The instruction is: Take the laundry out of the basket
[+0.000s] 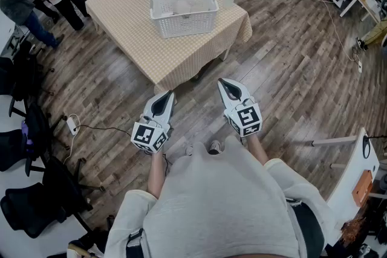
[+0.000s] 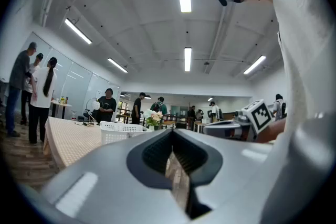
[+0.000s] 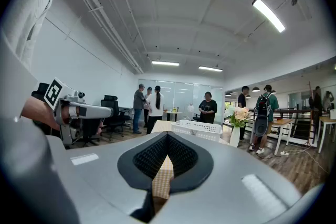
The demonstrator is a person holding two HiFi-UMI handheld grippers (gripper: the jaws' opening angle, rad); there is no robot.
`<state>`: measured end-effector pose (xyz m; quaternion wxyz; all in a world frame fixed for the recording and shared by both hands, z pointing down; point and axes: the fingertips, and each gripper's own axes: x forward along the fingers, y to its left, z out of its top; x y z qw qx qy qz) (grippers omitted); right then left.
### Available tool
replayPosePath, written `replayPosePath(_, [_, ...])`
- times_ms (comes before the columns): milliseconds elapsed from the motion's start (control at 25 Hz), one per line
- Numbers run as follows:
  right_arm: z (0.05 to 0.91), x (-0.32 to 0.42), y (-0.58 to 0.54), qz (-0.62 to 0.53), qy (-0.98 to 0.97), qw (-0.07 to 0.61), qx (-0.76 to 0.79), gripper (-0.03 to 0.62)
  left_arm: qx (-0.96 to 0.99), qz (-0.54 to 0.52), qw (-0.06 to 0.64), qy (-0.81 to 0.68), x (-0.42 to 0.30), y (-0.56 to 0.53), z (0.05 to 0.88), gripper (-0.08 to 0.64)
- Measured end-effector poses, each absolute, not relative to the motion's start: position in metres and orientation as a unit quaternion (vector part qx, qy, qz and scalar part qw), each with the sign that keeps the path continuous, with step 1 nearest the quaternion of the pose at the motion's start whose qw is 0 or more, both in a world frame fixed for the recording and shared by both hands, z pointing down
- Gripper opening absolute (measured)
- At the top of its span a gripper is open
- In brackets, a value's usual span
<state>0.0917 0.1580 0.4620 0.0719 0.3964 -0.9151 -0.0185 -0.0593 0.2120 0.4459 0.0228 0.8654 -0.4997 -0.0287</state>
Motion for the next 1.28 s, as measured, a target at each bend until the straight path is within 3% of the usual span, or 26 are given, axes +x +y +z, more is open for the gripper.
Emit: replayPosePath(1280, [0.463,0.131,0.143,-0.016,-0.924,0.049,0.379,-0.002,0.859,-0.018,0.010,-0.511,-0.019,0.191,0.442,0.006])
